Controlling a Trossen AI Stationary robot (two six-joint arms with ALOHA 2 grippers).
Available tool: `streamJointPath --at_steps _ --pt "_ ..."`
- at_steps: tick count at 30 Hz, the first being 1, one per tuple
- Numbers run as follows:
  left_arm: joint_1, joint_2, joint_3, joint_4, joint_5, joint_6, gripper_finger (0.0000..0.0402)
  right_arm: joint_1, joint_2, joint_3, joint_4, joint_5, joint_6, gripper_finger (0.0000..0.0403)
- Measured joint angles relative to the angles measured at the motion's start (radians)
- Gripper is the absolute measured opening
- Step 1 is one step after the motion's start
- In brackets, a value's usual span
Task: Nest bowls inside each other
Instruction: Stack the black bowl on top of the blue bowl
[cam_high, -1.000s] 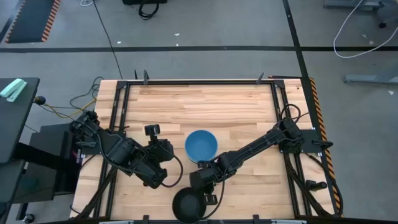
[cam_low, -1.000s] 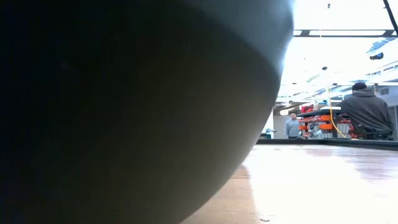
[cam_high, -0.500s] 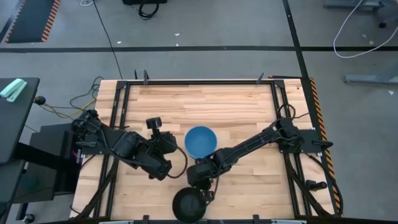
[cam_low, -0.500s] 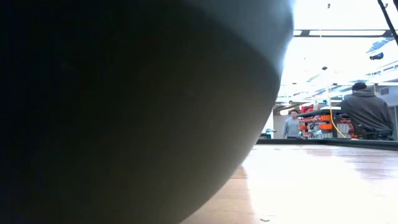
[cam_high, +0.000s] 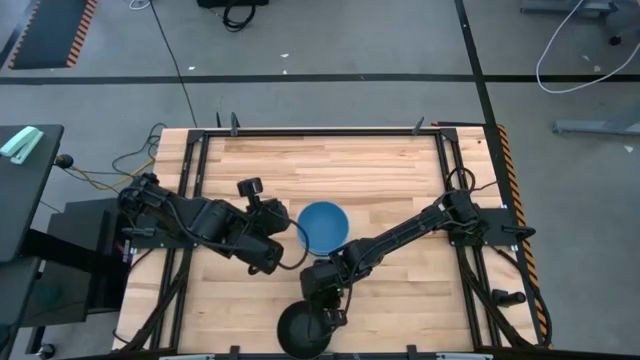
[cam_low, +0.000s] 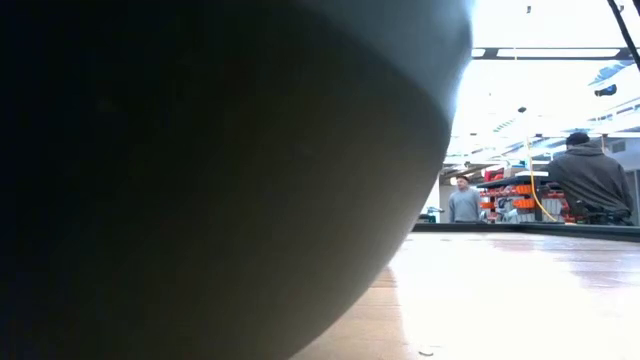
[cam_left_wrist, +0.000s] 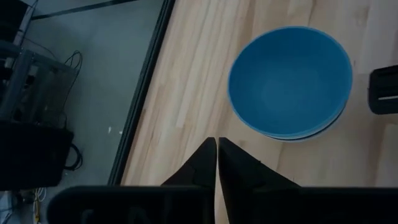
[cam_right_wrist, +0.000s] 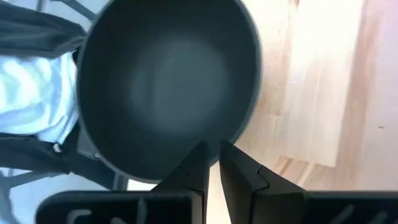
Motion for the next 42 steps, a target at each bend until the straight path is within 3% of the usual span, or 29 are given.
streamJointPath --at_steps 14,27,42 --pt "0.006 0.000 0.000 0.000 0.001 0.002 0.0034 -0.002 0.000 0.000 0.003 -0.005 0.034 0.0106" --pt "0.006 0.000 0.000 0.000 0.006 -0.005 0.0021 -0.005 -0.001 -0.054 0.030 0.014 0.051 0.0106" --pt "0.006 0.000 0.000 0.000 0.015 -0.006 0.0029 -0.001 -0.001 -0.065 -0.027 0.138 0.078 0.0106"
